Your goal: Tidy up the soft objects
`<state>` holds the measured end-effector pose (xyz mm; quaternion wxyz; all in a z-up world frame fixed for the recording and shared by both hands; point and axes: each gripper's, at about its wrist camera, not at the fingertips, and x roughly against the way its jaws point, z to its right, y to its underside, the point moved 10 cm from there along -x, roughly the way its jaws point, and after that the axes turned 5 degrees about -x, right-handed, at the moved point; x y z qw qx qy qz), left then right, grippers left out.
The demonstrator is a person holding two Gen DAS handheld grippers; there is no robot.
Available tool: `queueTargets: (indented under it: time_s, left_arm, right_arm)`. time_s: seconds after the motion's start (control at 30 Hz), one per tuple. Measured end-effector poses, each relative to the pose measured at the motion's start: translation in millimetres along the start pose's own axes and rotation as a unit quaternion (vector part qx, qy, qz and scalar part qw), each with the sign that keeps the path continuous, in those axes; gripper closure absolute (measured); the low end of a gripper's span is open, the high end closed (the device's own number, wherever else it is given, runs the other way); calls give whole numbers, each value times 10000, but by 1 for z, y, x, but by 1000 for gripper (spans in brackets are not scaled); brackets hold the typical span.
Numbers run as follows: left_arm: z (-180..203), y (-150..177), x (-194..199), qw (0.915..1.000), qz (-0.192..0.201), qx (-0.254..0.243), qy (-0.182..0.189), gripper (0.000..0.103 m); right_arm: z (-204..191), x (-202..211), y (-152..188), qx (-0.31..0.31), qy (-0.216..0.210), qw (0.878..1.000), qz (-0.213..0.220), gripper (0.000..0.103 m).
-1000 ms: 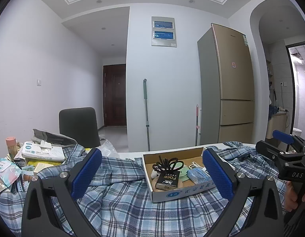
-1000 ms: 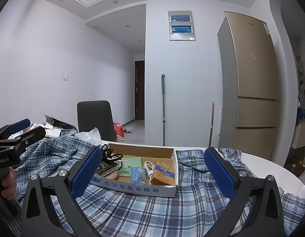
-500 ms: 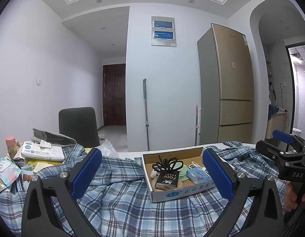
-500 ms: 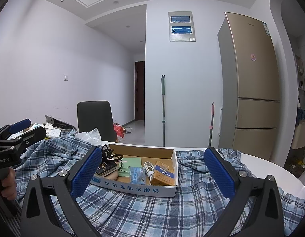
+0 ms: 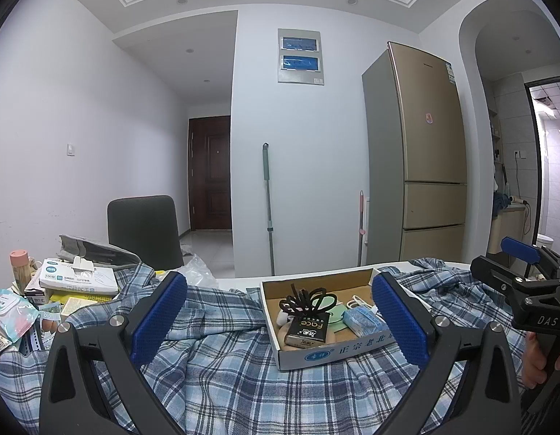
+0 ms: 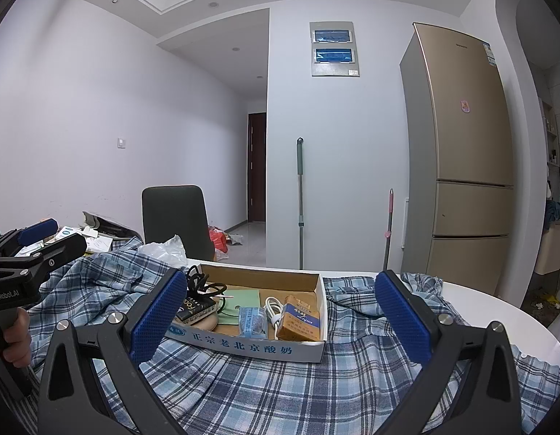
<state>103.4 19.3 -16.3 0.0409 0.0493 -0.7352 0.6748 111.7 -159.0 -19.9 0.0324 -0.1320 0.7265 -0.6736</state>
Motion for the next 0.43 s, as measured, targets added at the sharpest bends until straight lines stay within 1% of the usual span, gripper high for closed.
queueTargets:
  time_s: [0.43]
  left_arm:
    - [-1,5,-2,10000,-72,-13,43,0]
  right_arm:
    - [0,0,0,1,0,10000,0,0]
